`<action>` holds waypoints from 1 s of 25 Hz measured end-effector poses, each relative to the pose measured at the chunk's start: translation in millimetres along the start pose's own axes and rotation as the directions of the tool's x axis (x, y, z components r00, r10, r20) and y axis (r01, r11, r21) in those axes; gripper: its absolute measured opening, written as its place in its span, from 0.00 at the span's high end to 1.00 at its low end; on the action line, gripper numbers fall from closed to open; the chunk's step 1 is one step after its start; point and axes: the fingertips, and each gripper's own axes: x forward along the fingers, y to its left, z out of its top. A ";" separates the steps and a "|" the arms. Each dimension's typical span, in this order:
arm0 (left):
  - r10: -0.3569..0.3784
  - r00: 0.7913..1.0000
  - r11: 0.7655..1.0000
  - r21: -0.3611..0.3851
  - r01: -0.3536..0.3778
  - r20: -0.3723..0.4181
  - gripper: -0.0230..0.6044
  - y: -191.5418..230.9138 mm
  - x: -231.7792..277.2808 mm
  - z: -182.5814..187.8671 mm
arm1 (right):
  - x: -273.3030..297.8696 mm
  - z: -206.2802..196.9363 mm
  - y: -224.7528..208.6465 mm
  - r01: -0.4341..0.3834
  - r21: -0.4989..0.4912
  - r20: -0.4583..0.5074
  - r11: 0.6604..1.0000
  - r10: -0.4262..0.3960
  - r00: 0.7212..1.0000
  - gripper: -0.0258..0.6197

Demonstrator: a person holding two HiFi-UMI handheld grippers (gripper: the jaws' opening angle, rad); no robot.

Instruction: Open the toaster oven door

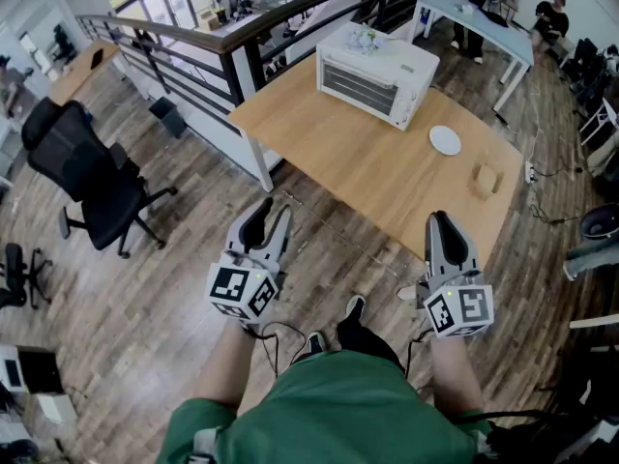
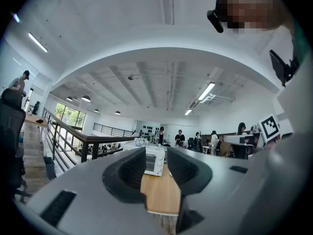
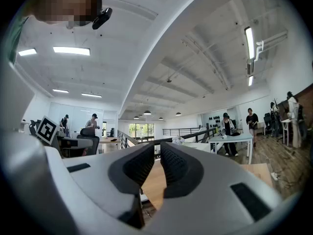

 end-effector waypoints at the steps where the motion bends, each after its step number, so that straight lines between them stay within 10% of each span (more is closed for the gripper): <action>1: -0.001 1.000 1.000 0.009 0.001 0.000 0.73 -8.0 -5.3 1.0 | -8.6 2.4 -1.5 0.002 -0.005 0.004 1.000 -0.002 1.000 0.87; 25: 0.069 0.997 0.992 0.104 -0.071 0.026 0.73 -199.0 -27.7 8.2 | -142.8 16.3 -114.1 -0.054 0.011 0.047 0.999 0.053 0.997 0.84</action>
